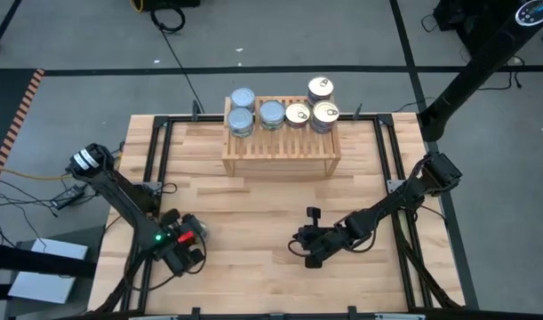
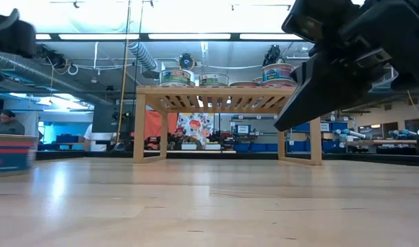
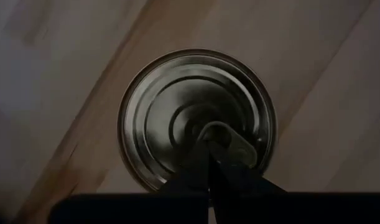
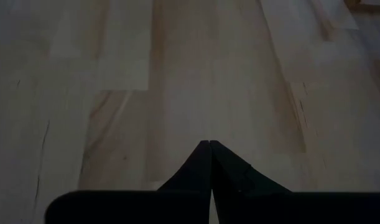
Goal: Stack canned seafood by type on shelf
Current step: Stack the blue tuna can on top of the other blue tuna can on the shelf
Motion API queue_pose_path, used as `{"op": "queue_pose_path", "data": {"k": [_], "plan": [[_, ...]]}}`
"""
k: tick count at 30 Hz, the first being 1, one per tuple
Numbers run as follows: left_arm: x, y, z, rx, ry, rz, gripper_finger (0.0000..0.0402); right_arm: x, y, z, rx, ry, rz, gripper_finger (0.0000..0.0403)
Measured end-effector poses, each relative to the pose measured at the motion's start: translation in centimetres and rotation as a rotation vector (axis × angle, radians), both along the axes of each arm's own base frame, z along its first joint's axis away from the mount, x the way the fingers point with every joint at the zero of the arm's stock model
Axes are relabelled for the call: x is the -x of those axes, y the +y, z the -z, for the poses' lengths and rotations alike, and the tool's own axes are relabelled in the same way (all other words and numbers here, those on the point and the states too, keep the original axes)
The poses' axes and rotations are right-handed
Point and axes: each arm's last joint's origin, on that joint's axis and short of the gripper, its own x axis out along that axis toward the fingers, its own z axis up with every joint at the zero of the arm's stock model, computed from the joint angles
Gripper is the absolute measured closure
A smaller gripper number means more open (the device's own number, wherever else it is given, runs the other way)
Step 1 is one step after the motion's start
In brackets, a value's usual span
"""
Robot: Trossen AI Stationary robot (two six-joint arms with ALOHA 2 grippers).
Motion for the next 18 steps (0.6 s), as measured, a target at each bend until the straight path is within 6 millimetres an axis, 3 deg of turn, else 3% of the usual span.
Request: {"op": "queue_pose_path", "data": {"k": [4,13,18], "plan": [[-1.3,0.4,0.1,-0.032,-0.1,0.024,0.0398,0.0,0.0,0.0,0.001,-0.001,-0.001,0.039],[-6.7,1.8,0.4,-0.022,-0.267,0.156,0.0398,0.0,0.0,0.0,0.003,0.0,-0.002,0.0386],[-9.0,2.0,-2.1,-0.027,-0.314,0.241,0.0398,0.1,0.0,0.0,0.006,0.007,-0.002,0.0391]]}}
